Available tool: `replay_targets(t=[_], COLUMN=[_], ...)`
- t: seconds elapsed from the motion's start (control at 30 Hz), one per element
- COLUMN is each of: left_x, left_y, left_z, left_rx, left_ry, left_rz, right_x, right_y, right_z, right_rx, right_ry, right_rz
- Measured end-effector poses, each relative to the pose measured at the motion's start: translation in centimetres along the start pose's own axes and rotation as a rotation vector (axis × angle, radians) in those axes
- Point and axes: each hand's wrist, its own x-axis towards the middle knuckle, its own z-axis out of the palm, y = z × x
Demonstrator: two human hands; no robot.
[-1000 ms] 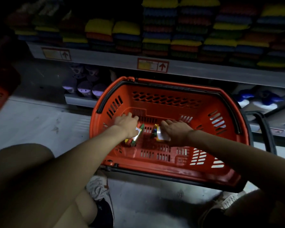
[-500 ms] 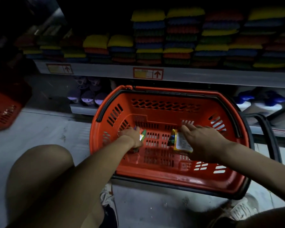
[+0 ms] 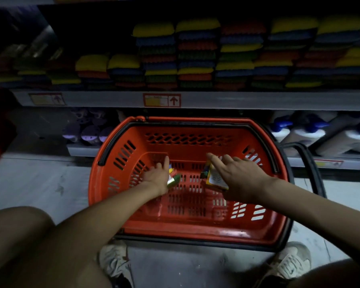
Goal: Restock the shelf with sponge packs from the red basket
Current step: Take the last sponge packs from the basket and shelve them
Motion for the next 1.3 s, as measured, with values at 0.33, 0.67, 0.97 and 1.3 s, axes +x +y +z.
replay_targets(t=[0.33,0.67,0.97,1.3], left_x=[-8.1,-12.8,-14.5,-14.1], left_y=[-3.7,-7.0,-12.3,-9.2], left_z=[-9.1,-5.4,-2.4,-2.3], left_rx=[-0.488,-0.867,-0.338,-0.394], left_ry=[0.313,0.499,0.738,0.779], left_rz=[0.068,0.231,0.266,0.299], right_x=[-1.1,-4.0,-6.2,-6.7], right_y=[-0.7,0.2,0.8,2.8], right_z=[-1.8,0.9,3.9,4.9], right_rx=[0.368,0.871,0.63,0.405], right_ry=[0.063,0.259,0.296,0.255], right_rz=[0.218,0.391,0.326,0.391])
